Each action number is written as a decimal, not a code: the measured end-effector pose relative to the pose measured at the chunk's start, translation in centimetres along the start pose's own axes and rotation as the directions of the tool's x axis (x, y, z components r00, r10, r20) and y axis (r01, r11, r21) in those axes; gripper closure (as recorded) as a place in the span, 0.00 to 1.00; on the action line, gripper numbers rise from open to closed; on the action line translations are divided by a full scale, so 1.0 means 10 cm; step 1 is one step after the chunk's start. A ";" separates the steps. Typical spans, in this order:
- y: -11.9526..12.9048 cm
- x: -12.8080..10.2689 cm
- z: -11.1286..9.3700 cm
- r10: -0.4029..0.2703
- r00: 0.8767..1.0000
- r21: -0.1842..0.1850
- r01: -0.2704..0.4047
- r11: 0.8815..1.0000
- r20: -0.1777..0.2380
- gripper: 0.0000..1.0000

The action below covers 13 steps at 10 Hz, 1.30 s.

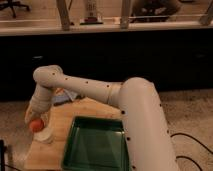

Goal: Place apple in paper cup

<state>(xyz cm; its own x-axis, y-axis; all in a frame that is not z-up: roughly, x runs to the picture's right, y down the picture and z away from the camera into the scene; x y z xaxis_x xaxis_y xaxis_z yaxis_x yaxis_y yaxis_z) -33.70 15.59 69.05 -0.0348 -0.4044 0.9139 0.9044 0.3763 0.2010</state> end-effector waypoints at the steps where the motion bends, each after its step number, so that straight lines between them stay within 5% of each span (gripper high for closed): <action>1: 0.00 0.00 0.00 0.000 1.000 -0.001 0.000 1.000 0.000 0.20; 13: 0.00 0.01 -0.02 0.000 1.000 -0.024 0.000 1.000 0.003 0.20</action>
<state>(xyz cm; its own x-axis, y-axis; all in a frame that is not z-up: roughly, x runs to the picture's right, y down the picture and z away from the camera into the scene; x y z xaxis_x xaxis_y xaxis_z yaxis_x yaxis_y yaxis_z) -33.62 15.35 69.07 -0.0360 -0.4019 0.9150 0.9144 0.3561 0.1924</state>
